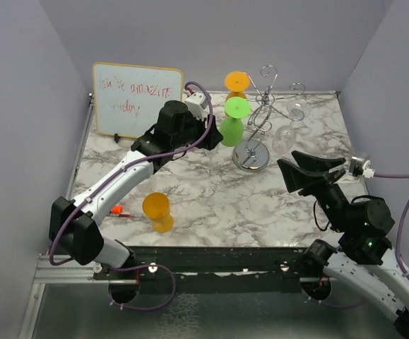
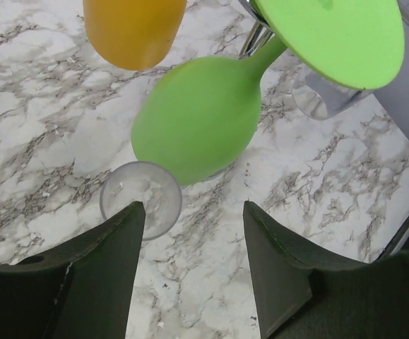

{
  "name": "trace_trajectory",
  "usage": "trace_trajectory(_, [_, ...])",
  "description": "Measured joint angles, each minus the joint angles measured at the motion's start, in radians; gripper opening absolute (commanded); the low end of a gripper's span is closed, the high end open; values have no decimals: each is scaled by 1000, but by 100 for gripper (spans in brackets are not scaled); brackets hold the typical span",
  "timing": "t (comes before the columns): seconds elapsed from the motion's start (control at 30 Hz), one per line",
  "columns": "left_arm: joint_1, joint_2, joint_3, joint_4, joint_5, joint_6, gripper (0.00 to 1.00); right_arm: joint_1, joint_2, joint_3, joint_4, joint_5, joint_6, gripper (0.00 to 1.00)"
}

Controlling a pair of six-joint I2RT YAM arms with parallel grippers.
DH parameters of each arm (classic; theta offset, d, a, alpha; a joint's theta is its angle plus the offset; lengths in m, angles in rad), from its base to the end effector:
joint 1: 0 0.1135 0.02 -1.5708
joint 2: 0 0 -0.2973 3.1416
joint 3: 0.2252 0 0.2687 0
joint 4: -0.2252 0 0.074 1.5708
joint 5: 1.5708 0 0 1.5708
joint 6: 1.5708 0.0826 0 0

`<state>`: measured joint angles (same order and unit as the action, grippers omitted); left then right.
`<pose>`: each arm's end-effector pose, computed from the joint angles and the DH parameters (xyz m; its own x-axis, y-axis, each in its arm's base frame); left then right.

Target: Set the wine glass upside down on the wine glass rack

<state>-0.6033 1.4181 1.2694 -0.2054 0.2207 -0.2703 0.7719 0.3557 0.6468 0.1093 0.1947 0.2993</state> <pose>0.3090 -0.2349 0.3743 -0.4681 0.0062 -0.8836 0.6202 0.7146 -0.3236 0.0955 0.0707 0.4101 0.1028 0.5037 -0.8577 -0.6143 0.7104 0.3436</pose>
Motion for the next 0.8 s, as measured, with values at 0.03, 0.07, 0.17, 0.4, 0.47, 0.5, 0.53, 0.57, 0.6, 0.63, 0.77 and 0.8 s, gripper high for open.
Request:
trace_trajectory(0.03, [0, 10, 7, 1, 0, 8, 59, 0, 0, 0, 0, 1, 0, 66])
trace_trajectory(0.07, [0, 20, 14, 1, 0, 13, 59, 0, -1, -1, 0, 2, 0, 66])
trace_trajectory(0.17, [0, 61, 51, -9, 1, 35, 58, 0, -1, -5, -2, 3, 1, 66])
trace_trajectory(0.4, [0, 131, 115, -61, -1, 77, 47, 0, -3, -7, -15, 3, 14, 66])
trace_trajectory(0.47, [0, 142, 116, -86, -1, 88, 46, 0, -5, -8, -19, 3, 15, 66])
trace_trajectory(0.5, [0, 148, 116, -97, -2, 93, 46, 0, -6, -9, -22, 4, 15, 66])
trace_trajectory(0.53, [0, 153, 116, -112, -2, 97, 46, 0, -6, -10, -23, 4, 15, 66])
trace_trajectory(0.57, [0, 155, 116, -124, -1, 100, 46, 0, -6, -10, -25, 4, 15, 66])
trace_trajectory(0.6, [0, 157, 116, -132, -1, 103, 46, 0, -6, -10, -27, 4, 15, 66])
trace_trajectory(0.63, [0, 157, 116, -136, -1, 106, 45, 0, -6, -10, -28, 4, 15, 66])
trace_trajectory(0.77, [0, 157, 116, -143, 0, 118, 39, 0, -6, -10, -29, 4, 18, 66])
trace_trajectory(0.8, [0, 158, 116, -146, 0, 122, 36, 0, -6, -10, -29, 4, 19, 66])
